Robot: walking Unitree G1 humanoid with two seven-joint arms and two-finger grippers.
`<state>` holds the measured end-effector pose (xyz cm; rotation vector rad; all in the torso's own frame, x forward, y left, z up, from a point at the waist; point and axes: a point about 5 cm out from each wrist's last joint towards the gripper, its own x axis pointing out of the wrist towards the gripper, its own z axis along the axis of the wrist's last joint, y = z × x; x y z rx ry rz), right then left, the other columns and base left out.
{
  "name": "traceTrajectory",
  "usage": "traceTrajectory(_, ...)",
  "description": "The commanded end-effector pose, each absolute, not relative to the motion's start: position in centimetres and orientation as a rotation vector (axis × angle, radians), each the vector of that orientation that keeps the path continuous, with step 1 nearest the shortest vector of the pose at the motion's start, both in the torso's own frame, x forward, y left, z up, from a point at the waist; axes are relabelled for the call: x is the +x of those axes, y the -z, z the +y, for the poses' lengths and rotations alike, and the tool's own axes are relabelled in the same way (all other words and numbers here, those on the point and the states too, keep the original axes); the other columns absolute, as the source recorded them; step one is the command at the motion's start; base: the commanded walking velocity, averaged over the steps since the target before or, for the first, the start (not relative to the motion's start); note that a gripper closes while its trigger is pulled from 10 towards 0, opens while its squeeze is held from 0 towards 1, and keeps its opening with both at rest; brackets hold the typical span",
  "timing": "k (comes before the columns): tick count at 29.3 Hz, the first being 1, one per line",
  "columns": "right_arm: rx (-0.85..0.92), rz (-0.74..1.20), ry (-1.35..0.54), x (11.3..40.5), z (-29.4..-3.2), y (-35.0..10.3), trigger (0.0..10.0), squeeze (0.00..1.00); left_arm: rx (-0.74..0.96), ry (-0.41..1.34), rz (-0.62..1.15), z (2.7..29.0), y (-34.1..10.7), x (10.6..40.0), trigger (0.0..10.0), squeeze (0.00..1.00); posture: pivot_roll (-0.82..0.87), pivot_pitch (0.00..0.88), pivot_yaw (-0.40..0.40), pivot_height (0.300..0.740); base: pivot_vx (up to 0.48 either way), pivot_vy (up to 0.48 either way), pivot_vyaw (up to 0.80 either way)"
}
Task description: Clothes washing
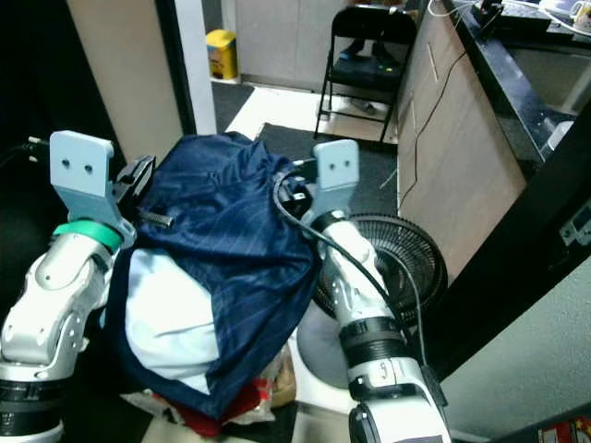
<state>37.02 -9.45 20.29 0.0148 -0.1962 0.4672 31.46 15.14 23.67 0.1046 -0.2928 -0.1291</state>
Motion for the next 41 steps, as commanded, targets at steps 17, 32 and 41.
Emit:
traceTrajectory(17,-0.235,0.095,-0.658,35.4,-8.3,-14.5,10.0,0.0,0.1,0.104,-0.273,15.6,-23.3,31.1,10.0,0.0,0.05,0.018,0.036,0.74,0.0,0.0,0.0)
traceTrajectory(32,-0.263,0.067,-0.554,36.0,-10.0,-15.1,0.0,0.0,0.028,0.198,-0.18,15.0,-22.8,31.8,10.0,0.0,0.04,0.017,0.045,0.74,0.0,0.0,0.0)
traceTrajectory(41,-0.24,0.057,-0.598,35.8,-9.5,-15.5,0.0,0.0,-0.212,0.477,-0.061,13.5,-22.5,31.6,10.0,0.0,0.04,0.006,0.048,0.74,0.0,0.0,0.0)
